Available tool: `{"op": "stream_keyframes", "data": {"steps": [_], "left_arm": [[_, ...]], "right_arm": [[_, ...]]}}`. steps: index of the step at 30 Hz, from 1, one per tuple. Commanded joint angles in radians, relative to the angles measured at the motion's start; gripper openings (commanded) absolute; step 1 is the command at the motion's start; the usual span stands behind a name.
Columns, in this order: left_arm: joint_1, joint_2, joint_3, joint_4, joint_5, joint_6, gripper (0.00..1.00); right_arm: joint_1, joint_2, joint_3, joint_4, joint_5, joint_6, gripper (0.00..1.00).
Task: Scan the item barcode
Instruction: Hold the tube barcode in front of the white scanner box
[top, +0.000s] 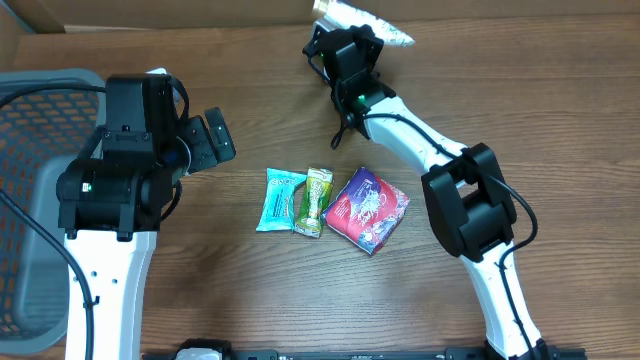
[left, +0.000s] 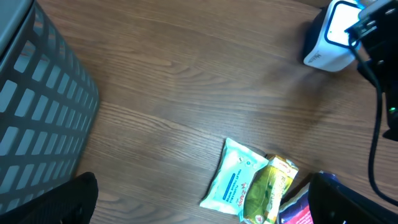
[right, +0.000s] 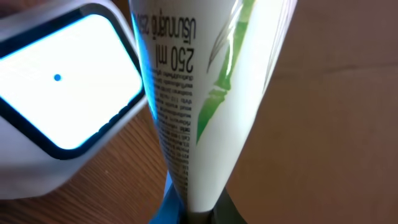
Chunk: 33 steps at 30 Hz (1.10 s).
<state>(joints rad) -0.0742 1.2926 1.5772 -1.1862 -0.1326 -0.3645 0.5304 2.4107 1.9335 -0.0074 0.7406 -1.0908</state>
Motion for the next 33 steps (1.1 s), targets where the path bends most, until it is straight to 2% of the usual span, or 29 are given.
{"op": "stream_keyframes", "data": {"steps": [1, 11, 16, 26, 30, 33], "left_arm": [[0.002, 0.003, 0.008, 0.000, -0.012, -0.010, 1.00], [0.002, 0.003, 0.008, 0.000, -0.012, -0.010, 0.99], [0.002, 0.003, 0.008, 0.000, -0.012, -0.010, 1.00], [0.002, 0.003, 0.008, 0.000, -0.012, -0.010, 1.00], [0.002, 0.003, 0.008, 0.000, -0.012, -0.010, 0.99], [0.002, 0.003, 0.008, 0.000, -0.012, -0.010, 0.99]], "right_arm": [[-0.002, 0.012, 0.018, 0.068, -0.033, -0.081, 0.04], [-0.040, 0.072, 0.017, 0.112, 0.011, -0.135, 0.04], [-0.043, 0.071, 0.017, 0.144, 0.106, -0.194, 0.04], [-0.004, 0.033, 0.017, 0.203, 0.146, -0.193, 0.04], [0.021, -0.049, 0.017, 0.113, 0.145, -0.161, 0.04], [0.032, -0.158, 0.017, -0.051, 0.099, -0.082, 0.04]]}}
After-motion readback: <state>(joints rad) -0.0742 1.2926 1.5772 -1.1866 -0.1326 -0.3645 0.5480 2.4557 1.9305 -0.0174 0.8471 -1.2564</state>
